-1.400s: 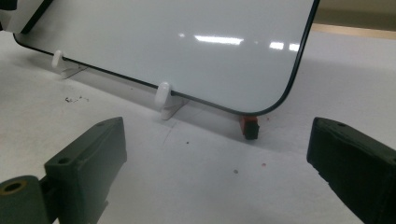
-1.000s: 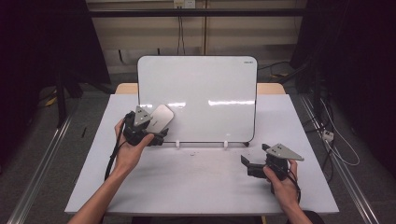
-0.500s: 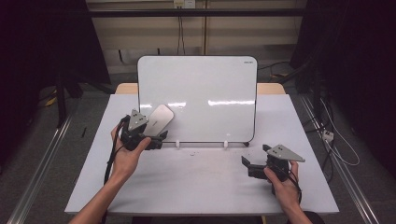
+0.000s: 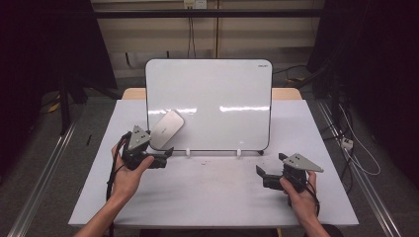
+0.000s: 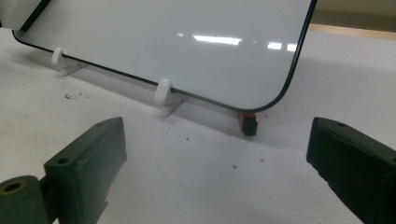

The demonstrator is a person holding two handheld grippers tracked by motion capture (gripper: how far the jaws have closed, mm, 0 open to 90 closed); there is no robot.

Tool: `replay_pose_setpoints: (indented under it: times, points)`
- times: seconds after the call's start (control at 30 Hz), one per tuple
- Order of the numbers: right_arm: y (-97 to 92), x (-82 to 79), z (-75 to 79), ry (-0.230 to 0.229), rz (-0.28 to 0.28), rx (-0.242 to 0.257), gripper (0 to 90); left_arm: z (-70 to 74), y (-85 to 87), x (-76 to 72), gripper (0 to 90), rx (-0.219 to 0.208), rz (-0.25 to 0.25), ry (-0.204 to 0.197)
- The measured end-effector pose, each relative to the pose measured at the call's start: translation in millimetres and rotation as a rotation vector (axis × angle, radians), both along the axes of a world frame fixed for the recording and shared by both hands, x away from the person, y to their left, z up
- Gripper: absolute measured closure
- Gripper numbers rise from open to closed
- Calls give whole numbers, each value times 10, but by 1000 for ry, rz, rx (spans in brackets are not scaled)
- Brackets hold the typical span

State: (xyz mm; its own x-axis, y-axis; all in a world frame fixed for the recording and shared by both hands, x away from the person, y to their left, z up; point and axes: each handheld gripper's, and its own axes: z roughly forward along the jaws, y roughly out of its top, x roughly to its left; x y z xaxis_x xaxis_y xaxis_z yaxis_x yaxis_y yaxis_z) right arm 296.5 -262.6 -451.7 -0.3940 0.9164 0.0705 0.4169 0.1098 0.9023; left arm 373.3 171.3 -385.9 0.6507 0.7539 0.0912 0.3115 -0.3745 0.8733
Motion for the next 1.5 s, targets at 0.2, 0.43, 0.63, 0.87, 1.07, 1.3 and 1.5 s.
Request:
replay_pose_setpoints:
  times: [0.2,0.43,0.63,0.87,1.07,1.3,1.5]
  points:
    - [-2,-5,0,0,-1,-1,49,-19,82,-81,48,6,8,1]
    - [-14,-18,-1,3,-9,-3,49,-75,197,-161,46,-10,31,15]
    - [-22,-30,0,1,-12,-4,49,-102,261,-253,42,-35,39,36]
    - [-26,-39,0,2,-15,-4,48,-200,307,-371,44,-13,69,34]
    - [-42,-38,1,1,-21,-1,49,-310,416,-425,44,-24,93,58]
    - [-45,-35,-1,1,-22,-3,49,-383,467,-497,45,-40,115,44]
    - [-48,-41,-2,2,-20,-5,48,-437,497,-521,45,-52,122,25]
